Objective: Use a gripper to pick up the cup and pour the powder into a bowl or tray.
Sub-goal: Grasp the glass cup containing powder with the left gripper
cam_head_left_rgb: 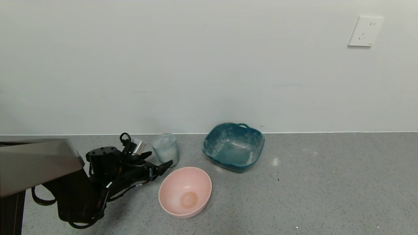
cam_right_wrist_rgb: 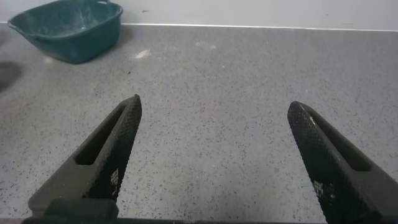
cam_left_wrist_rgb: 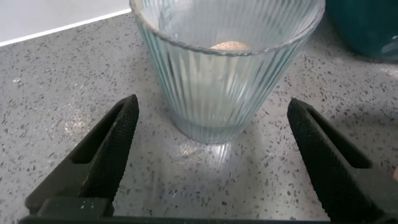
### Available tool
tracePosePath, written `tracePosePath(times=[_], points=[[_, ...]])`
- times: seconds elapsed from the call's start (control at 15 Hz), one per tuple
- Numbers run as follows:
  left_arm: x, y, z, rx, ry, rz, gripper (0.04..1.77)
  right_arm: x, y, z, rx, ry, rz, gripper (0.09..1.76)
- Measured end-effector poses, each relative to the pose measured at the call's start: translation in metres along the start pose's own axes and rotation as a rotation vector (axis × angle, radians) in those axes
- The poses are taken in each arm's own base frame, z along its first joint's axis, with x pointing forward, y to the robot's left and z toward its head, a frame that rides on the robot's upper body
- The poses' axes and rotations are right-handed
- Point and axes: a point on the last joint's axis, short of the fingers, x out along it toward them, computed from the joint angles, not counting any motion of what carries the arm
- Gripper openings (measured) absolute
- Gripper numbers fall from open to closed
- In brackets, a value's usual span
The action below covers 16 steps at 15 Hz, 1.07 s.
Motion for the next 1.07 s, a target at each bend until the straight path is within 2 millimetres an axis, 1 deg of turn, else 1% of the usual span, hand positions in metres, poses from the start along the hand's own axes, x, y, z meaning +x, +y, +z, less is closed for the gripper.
tracePosePath(times=[0.73, 1.07], points=[[0.014, 0.001, 0.001, 0.018, -0.041, -0.010, 1.72, 0.000, 0.000, 0.000, 0.000, 0.000, 0.000, 1.71], [0.020, 0.000, 0.002, -0.001, -0.059, -0.015, 1.72, 0.000, 0.000, 0.000, 0.000, 0.000, 0.000, 1.71]])
